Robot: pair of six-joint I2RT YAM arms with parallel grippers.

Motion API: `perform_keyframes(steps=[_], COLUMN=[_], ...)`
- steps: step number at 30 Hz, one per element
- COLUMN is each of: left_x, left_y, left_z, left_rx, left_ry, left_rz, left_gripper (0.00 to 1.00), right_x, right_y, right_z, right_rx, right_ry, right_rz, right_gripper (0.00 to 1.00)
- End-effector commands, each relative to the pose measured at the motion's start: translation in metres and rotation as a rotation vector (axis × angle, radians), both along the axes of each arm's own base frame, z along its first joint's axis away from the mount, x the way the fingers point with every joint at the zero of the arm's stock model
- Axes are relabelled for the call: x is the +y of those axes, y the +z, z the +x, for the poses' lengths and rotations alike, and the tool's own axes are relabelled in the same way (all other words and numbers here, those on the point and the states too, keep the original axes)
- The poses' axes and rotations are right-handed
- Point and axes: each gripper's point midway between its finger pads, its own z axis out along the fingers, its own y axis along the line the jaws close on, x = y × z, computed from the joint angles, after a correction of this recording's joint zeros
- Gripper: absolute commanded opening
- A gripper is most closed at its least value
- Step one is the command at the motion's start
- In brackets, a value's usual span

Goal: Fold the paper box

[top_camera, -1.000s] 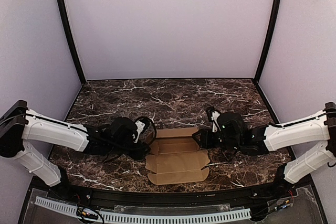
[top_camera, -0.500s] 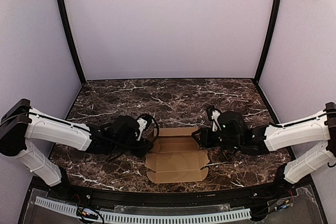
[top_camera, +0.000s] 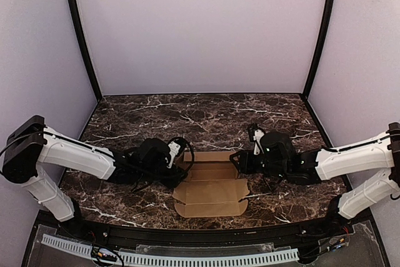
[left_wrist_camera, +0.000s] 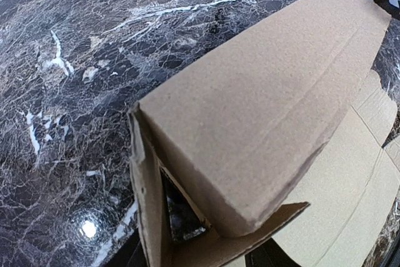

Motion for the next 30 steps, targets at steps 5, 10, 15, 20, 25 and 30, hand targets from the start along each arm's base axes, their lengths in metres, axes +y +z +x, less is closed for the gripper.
perform_keyframes(steps=[5,10,15,20,25,30], left_x=[-0.014,-0.02,-0.02,-0.022,-0.024,-0.021], left_y=[0.008,0.01,0.01,0.009,0.007,0.004], left_z=[0.004,0.006,0.007,0.007,0.011,0.023], left_rx=[-0.03,-0.037,-0.049,-0.056,-0.06,-0.091], left_ry=[-0.035,-0.046,-0.049,-0.06,-0.038,0.029], left_rz=[-0.033,-0.046,-0.041,-0.045,-0.052,-0.044], left_gripper=[0.47,0.43,0.35,0.3,0.33,0.37], right_x=[-0.001,0.005,0.009,0.009,0.014,0.02], right_y=[0.001,-0.007,-0.01,-0.012,-0.011,-0.014], right_z=[0.012,0.012,0.01,0.009,0.006,0.002], right_rx=[-0.025,-0.008,0.004,0.006,0.011,0.019], right_ry=[-0.052,-0.035,-0.017,-0.014,0.005,0.02], right_rz=[-0.003,0.004,0.009,0.011,0.03,0.039], right_gripper=[0.44,0.39,0.34,0.32,0.31,0.31])
